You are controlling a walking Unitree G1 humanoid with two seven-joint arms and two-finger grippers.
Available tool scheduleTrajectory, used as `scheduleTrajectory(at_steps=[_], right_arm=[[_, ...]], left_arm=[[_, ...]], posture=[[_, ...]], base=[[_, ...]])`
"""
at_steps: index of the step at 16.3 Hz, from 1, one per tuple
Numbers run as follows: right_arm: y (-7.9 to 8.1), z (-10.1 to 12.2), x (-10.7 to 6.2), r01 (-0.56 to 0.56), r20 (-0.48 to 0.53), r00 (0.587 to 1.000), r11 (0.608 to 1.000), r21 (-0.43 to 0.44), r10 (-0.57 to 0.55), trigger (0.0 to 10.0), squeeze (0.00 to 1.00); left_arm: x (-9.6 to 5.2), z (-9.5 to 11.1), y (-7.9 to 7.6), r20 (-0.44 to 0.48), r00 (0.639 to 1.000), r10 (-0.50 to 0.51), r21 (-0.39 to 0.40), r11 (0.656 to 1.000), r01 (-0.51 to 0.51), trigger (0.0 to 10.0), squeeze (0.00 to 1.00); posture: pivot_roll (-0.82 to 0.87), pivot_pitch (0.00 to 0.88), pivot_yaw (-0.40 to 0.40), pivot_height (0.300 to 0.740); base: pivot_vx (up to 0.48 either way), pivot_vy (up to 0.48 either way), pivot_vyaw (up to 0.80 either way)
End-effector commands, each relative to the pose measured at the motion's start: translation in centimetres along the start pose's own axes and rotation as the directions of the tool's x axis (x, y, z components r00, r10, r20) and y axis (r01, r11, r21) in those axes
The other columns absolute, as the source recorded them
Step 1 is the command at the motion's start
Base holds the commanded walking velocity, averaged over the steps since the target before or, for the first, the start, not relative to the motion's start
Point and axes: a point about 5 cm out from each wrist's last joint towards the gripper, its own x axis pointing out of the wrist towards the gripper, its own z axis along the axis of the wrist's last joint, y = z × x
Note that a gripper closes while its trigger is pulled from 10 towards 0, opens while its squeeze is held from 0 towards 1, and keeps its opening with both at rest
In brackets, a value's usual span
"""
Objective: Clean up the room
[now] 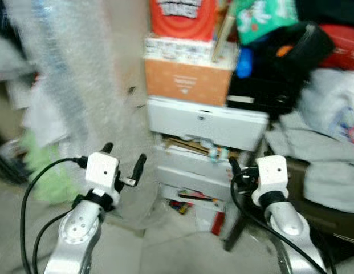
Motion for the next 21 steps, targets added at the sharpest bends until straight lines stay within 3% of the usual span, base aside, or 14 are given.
scheduleTrajectory(at_steps=[1, 6, 12, 21], right_arm=[[-0.44, 0.14, 0.01, 0.014, 0.005, 1.0, 1.0, -0.006, -0.014, 10.0, 0.0], [-0.66, 0.15, 0.11, 0.013, 0.006, 1.0, 1.0, -0.014, -0.013, 10.0, 0.0], [-0.53, 0.22, 0.29, 0.003, 0.009, 1.0, 1.0, -0.017, -0.003, 10.0, 0.0], [-0.28, 0.09, 0.3, -0.01, 0.002, 1.0, 1.0, -0.019, 0.01, 10.0, 0.0]], left_arm=[[0.09, 0.65, -0.65, 0.023, 0.999, -0.028, 0.014, 1.0, 0.027, 10.0, 0.0], [-0.57, 0.25, -0.19, 0.006, 0.999, 0.032, 0.03, 0.999, -0.032, 10.0, 0.0], [-0.2, 0.26, 0.02, 0.004, 0.999, 0.051, 0.058, 0.997, -0.052, 10.0, 0.0], [0.01, 0.31, 0.24, 0.007, 0.998, 0.068, 0.032, 0.997, -0.068, 10.0, 0.0]], posture=[[-0.1, 0.029, -0.006, 0.74], [-0.1, 0.022, -0.012, 0.74], [-0.1, 0.016, -0.013, 0.74], [-0.1, 0.021, -0.011, 0.74]], base=[[0.0, 0.0, 0.8], [0.0, 0.0, 0.8], [0.0, 0.0, 0.8], [0.0, -0.108, 0.0]])
